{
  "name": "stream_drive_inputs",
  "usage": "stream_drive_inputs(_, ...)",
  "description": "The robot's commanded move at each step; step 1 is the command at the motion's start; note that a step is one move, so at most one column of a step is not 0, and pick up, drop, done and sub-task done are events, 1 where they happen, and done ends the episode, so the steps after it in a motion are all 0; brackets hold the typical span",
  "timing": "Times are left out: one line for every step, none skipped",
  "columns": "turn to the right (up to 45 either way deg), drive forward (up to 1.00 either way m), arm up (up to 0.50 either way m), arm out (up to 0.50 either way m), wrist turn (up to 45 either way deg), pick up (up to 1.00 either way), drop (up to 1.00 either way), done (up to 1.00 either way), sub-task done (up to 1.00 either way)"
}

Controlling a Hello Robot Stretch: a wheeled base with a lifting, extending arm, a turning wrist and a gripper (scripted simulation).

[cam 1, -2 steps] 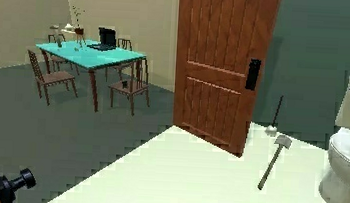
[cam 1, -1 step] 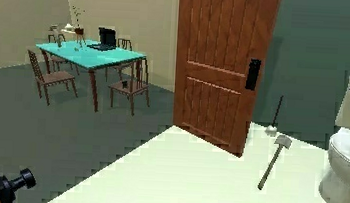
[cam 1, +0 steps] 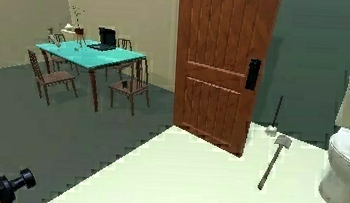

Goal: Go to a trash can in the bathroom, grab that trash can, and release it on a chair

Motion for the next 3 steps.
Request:
stream_drive_inputs(0.0, 0.0, 0.0, 0.0, 45.0, 0.0, 0.0, 0.0, 0.0)
stream_drive_inputs(0.0, 0.0, 0.0, 0.0, 45.0, 0.0, 0.0, 0.0, 0.0)
stream_drive_inputs(0.0, 0.0, 0.0, 0.0, 45.0, 0.0, 0.0, 0.0, 0.0)
